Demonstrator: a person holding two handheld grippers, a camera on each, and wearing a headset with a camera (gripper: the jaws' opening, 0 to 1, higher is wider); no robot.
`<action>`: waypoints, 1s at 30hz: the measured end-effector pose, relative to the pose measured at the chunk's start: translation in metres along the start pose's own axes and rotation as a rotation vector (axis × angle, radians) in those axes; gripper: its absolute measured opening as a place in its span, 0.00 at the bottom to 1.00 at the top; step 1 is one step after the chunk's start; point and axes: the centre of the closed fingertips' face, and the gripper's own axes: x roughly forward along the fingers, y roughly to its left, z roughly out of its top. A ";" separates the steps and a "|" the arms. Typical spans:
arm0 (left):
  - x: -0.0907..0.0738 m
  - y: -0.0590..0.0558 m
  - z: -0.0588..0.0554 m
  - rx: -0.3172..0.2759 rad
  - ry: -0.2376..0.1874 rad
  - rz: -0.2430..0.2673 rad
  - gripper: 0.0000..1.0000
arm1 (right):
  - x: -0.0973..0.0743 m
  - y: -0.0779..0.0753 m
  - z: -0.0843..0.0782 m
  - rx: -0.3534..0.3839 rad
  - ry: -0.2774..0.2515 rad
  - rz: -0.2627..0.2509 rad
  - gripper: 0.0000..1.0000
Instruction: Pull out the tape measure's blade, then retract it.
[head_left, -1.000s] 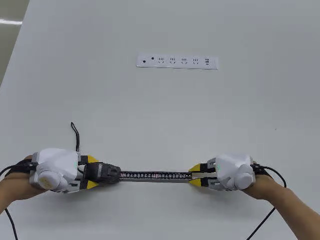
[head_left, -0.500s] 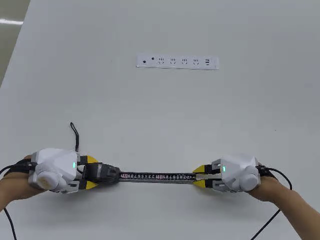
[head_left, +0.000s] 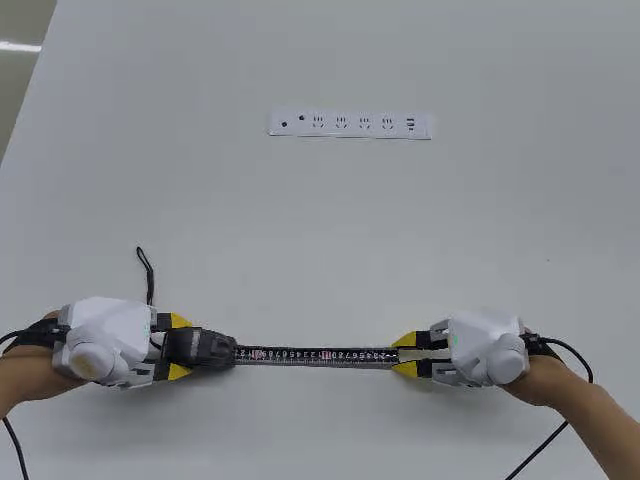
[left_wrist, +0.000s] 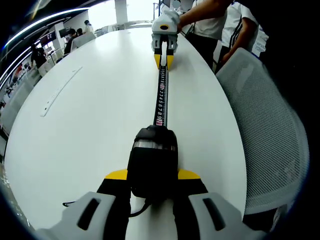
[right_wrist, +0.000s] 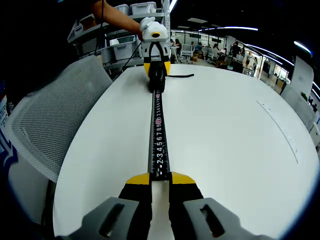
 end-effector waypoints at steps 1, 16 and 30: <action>0.000 0.000 0.000 0.000 0.001 -0.001 0.28 | -0.001 0.000 -0.002 0.001 0.000 0.001 0.09; -0.002 -0.002 0.009 -0.010 0.004 -0.005 0.28 | -0.010 -0.003 -0.012 0.004 0.007 -0.013 0.09; 0.000 -0.003 0.008 -0.020 0.022 -0.026 0.30 | -0.007 -0.006 -0.012 -0.014 0.042 -0.009 0.11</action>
